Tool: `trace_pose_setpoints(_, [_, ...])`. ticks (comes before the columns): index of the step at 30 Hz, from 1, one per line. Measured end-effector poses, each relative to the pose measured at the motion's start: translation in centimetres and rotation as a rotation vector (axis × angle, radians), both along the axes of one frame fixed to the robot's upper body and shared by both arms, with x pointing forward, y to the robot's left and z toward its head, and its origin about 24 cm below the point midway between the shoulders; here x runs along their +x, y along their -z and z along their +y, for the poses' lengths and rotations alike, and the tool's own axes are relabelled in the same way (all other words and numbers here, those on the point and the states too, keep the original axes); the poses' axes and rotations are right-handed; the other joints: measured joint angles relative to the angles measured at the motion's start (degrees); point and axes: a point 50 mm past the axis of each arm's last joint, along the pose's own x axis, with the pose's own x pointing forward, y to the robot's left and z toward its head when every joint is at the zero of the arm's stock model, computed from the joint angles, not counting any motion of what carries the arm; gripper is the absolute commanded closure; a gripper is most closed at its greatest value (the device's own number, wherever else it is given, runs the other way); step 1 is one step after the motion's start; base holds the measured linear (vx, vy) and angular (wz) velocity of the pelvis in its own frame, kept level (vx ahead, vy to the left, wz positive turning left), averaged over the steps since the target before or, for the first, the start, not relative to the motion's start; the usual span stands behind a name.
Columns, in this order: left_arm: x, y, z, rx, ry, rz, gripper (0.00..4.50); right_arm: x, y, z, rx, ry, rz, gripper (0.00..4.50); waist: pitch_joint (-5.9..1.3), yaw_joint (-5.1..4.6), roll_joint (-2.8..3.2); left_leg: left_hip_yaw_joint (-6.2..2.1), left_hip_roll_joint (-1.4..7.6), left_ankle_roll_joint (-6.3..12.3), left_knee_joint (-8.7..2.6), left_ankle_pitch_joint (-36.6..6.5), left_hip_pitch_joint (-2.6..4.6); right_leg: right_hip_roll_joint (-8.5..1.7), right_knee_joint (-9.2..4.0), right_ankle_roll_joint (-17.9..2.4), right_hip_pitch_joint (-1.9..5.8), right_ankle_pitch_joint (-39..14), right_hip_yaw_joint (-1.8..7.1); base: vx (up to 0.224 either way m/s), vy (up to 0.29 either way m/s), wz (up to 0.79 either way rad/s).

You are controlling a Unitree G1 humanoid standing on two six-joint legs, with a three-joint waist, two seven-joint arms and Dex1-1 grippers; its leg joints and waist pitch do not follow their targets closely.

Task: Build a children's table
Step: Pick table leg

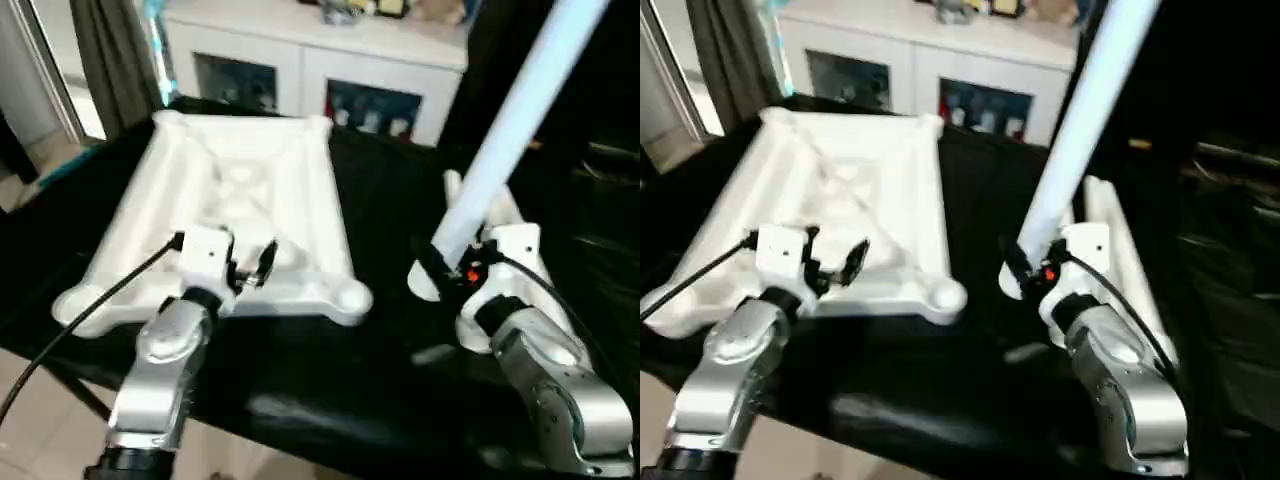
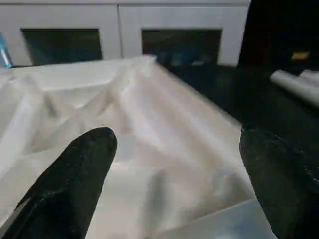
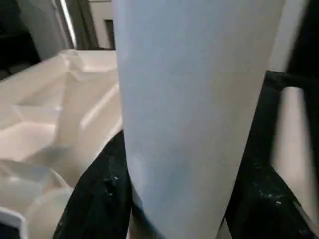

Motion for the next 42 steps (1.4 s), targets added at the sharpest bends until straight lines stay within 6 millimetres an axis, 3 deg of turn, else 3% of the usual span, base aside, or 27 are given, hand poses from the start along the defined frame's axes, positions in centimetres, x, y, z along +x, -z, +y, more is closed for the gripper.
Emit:
trace_pose_setpoints(1, [0.0, -0.3, 0.3, -0.003, -0.023, -0.011, 0.05, 0.0, -0.1, 0.0, 0.000, 0.003, -0.003, 2.57, -0.01, 0.08, 1.00, 0.17, -1.88, 0.96, -3.90, -1.05, 0.97, 1.26, -1.73, 0.50, 0.51, 0.93, -1.44, -0.052, -0.122, 0.00])
trace_pose_setpoints(2, [-0.2, -0.5, 0.9, -0.004, -0.067, -0.015, 0.05, 0.0, 0.1, 0.2, 0.008, 0.006, 0.002, 2.57, 0.11, 0.70, 1.49, -0.74, -2.10, -0.25, -5.55, -1.26, 1.15, 2.31, -3.64, 2.03, 1.09, 1.88, -2.46, -0.052, -0.122, 0.00])
trace_pose_setpoints(3, [-0.6, -0.3, 1.7, -0.004, -0.115, -0.002, 0.05, 0.0, 0.1, 0.6, 0.013, -0.009, 0.005, 2.57, -0.04, 0.97, 1.72, -1.17, -0.72, -0.58, -6.51, -0.77, 1.42, 2.61, -3.90, 4.51, 1.39, 2.47, -3.20, -0.019, -0.137, -0.24])
trace_pose_setpoints(4, [-0.8, -0.4, 2.6, 0.013, -0.155, 0.006, 0.05, 0.1, 0.0, 1.1, 0.020, -0.023, -0.002, 2.57, -0.10, 0.23, 1.64, -1.32, 0.09, -1.41, -6.16, -0.28, 1.32, 1.02, 1.22, 8.91, 0.06, 0.38, 0.42, -0.014, -0.138, 0.04])
trace_pose_setpoints(5, [-0.9, -0.7, 3.0, 0.022, -0.173, 0.002, 0.05, 0.0, 0.0, 1.3, 0.024, -0.025, 0.000, 2.57, -0.36, 0.33, 1.02, -0.36, 0.11, -1.79, -5.88, -0.05, 0.75, -1.72, 2.89, 7.81, -0.98, -0.57, 4.10, -0.014, -0.138, 0.04])
trace_pose_setpoints(6, [-1.0, -1.2, 3.3, 0.027, -0.182, -0.018, 0.05, 0.2, -0.1, 1.3, 0.023, -0.020, -0.004, 2.57, -0.30, 0.73, -0.06, 0.32, -0.01, -2.21, -5.24, 0.06, 0.27, -4.97, 2.62, 8.25, -1.70, -0.27, 5.99, -0.045, -0.126, 0.25])
trace_pose_setpoints(7, [-1.1, -1.2, 3.3, 0.026, -0.181, -0.018, 0.05, 0.2, 0.0, 1.3, 0.024, -0.017, 0.000, 2.57, -0.15, 1.16, 0.09, -0.09, 0.07, -2.58, -5.32, 0.29, 0.04, -5.62, 2.29, 8.65, -1.66, 0.26, 6.02, -0.098, -0.115, 0.04])
trace_pose_setpoints(9, [-1.4, -1.1, 3.1, 0.029, -0.168, -0.009, 0.05, 0.1, 0.3, 1.3, 0.023, -0.018, 0.012, 2.57, 0.32, 1.99, 0.60, -0.40, 0.59, -4.72, -7.17, 1.27, 0.98, -5.67, 0.61, 8.38, -0.92, 1.01, 5.50, -0.107, -0.102, 0.05])
trace_pose_setpoints(12, [-1.5, -1.3, 3.2, 0.030, -0.153, -0.012, 0.05, 0.2, 0.3, 1.6, 0.015, -0.032, 0.011, 2.57, 1.29, 1.89, 1.40, -0.39, 0.83, -5.15, -9.21, 1.41, 3.34, -5.55, -1.14, 8.07, 0.76, 0.68, 4.59, -0.094, -0.084, 0.03])
trace_pose_setpoints(14, [-1.5, -1.5, 3.2, 0.031, -0.151, -0.022, 0.05, 0.2, 0.4, 1.8, 0.014, -0.044, 0.015, 2.57, 1.97, 1.00, 2.95, -0.86, 2.08, -5.76, -9.66, 0.97, 4.64, -5.57, -3.70, 7.92, 3.26, 0.53, 1.52, -0.062, -0.034, -0.03])
trace_pose_setpoints(15, [-1.5, -1.8, 3.4, 0.046, -0.146, -0.030, 0.05, 0.2, 0.5, 1.9, 0.016, -0.052, 0.018, 2.57, 2.23, 0.79, 3.72, -0.88, 2.92, -6.21, -10.25, 0.53, 4.82, -5.63, -2.94, 7.47, 4.70, -1.18, -0.07, -0.088, -0.005, -0.18])
trace_pose_setpoints(16, [-1.3, -2.1, 3.3, 0.061, -0.132, -0.038, 0.05, 0.1, 0.5, 1.9, 0.018, -0.049, 0.018, 2.57, 2.40, 0.97, 3.50, -0.63, 3.06, -6.23, -10.26, 0.55, 4.78, -5.94, 0.72, 7.13, 5.01, -3.41, -0.08, -0.074, -0.043, -0.11])
trace_pose_setpoints(17, [-1.1, -2.5, 3.1, 0.068, -0.111, -0.049, 0.05, 0.1, 0.6, 1.6, 0.017, -0.037, 0.020, 2.57, 2.19, 2.02, 2.53, 0.52, 3.24, -6.23, -10.20, 0.55, 4.87, -5.80, 3.65, 6.83, 5.87, -4.46, 1.35, -0.074, -0.043, -0.11])
trace_pose_setpoints(18, [-1.1, -2.5, 2.9, 0.066, -0.100, -0.047, 0.05, 0.3, 0.5, 1.5, 0.012, -0.039, 0.012, 2.57, 1.54, 2.43, 0.81, 1.04, 3.03, -6.44, -9.63, 0.55, 4.91, -5.52, 3.80, 7.56, 7.34, -7.80, 4.00, 0.045, -0.140, -0.10])
trace_pose_setpoints(21, [-1.2, -1.6, 1.9, 0.063, -0.046, -0.002, 0.05, 0.2, 1.0, 1.0, -0.008, -0.017, 0.036, 2.57, 0.92, 5.17, 2.23, -1.47, 1.71, -3.95, -5.26, -0.70, 1.92, -4.99, 2.22, 7.16, 7.67, -7.66, 3.96, 0.073, -0.089, -0.07])
trace_pose_setpoints(23, [-1.1, -1.9, 1.9, 0.066, -0.035, -0.015, 0.05, 0.3, 1.0, 0.9, -0.015, -0.012, 0.034, 2.57, -0.20, 5.83, 4.38, -1.95, 2.26, -4.26, -8.35, 0.67, 1.46, -3.24, 0.91, 6.93, 8.16, -7.16, 3.39, 0.081, -0.032, 0.14])
trace_pose_setpoints(24, [-1.1, -2.1, 2.1, 0.076, -0.041, -0.021, 0.05, 0.3, 1.1, 1.0, -0.013, -0.011, 0.038, 2.57, -0.61, 5.97, 5.46, -2.33, 2.99, -5.41, -8.73, 3.23, 2.05, -2.75, 0.27, 6.83, 8.58, -7.14, 2.92, 0.114, 0.029, 0.14])
trace_pose_setpoints(26, [-1.1, -2.2, 2.9, 0.091, -0.063, -0.020, 0.05, 0.4, 0.9, 1.9, -0.008, -0.044, 0.030, 2.57, -0.73, 5.41, 4.66, -2.83, 2.38, -5.12, -9.40, 2.95, 2.06, -3.00, 0.37, 6.39, 7.95, -7.29, 3.05, 0.155, 0.032, 0.12])
trace_pose_setpoints(28, [-1.1, -2.0, 3.6, 0.100, -0.086, -0.003, 0.05, 0.6, 0.5, 2.2, -0.005, -0.059, 0.008, 2.57, -0.97, 4.01, 3.78, -3.73, 1.55, -4.65, -8.96, 2.31, 2.11, -3.87, 4.48, 7.09, 4.06, -6.88, 4.36, 0.120, -0.040, -0.08])
trace_pose_setpoints(29, [-1.1, -2.0, 3.5, 0.099, -0.083, -0.003, 0.05, 0.6, 0.5, 2.1, -0.005, -0.053, 0.007, 2.57, -1.16, 3.69, 3.38, -4.18, 1.10, -4.11, -8.58, 1.83, 2.08, -4.26, 4.57, 7.99, 1.77, -5.61, 5.74, 0.091, -0.057, -0.18])
trace_pose_setpoints(30, [-1.1, -2.0, 3.4, 0.097, -0.077, -0.003, 0.05, 0.5, 0.6, 1.8, -0.011, -0.046, 0.010, 2.57, -1.40, 2.84, 2.38, -4.33, 0.26, -3.78, -7.36, 1.35, 1.42, -5.55, 3.31, 9.11, 0.02, -2.86, 7.15, -0.020, -0.041, -0.21])
trace_pose_setpoints(31, [-1.1, -2.0, 2.8, 0.096, -0.054, -0.002, 0.05, 0.3, 0.9, 1.3, -0.018, -0.029, 0.022, 2.57, -1.40, 2.29, 2.38, -4.11, 0.25, -3.72, -6.59, 1.30, 0.61, -5.54, 3.68, 9.19, -0.21, -2.79, 7.39, -0.061, -0.024, -0.03])
trace_pose_setpoints(32, [-1.1, -1.8, 2.0, 0.097, -0.012, -0.001, 0.05, 0.1, 1.2, 0.9, -0.023, -0.012, 0.033, 2.57, -1.35, 2.23, 2.27, -4.08, 0.63, -3.79, -7.12, 1.32, 0.65, -5.29, 3.57, 8.94, -0.39, -2.68, 7.37, -0.061, -0.024, -0.03])
trace_pose_setpoints(34, [-1.5, -1.3, 1.6, 0.122, 0.062, 0.025, 0.05, 0.2, 1.2, 0.5, -0.027, 0.011, 0.033, 2.57, -1.32, 1.61, 2.46, -4.07, 1.25, -7.01, -9.18, 2.43, 0.88, -4.47, 2.40, 8.47, -0.58, -1.72, 7.01, -0.016, -0.067, 0.00])
trace_pose_setpoints(37, [-1.7, -0.6, 2.3, 0.197, 0.141, 0.071, 0.05, 0.2, 1.2, 0.9, -0.021, -0.001, 0.034, 2.57, -1.19, 1.42, 2.69, -4.13, 2.30, -8.73, -10.43, 3.03, 1.32, -3.59, 0.44, 8.00, 0.11, -0.56, 6.75, -0.024, -0.029, -0.02])
trace_pose_setpoints(39, [-1.6, -0.1, 2.4, 0.231, 0.212, 0.101, 0.05, 0.2, 1.2, 1.0, -0.021, -0.005, 0.033, 2.57, -0.84, 1.31, 3.06, -3.55, 2.74, -8.97, -10.53, 3.17, 1.94, -3.59, -0.22, 7.61, 0.64, -0.17, 6.71, -0.058, -0.005, -0.01])
trace_pose_setpoints(42, [-1.1, 0.3, 2.5, 0.273, 0.378, 0.148, 0.05, 0.2, 1.1, 1.1, -0.028, -0.026, 0.027, 2.57, -0.17, 1.50, 2.85, -2.70, 2.86, -8.73, -10.56, 3.31, 2.16, -3.77, -0.22, 7.95, 0.77, -0.12, 7.08, -0.074, 0.020, 0.01])
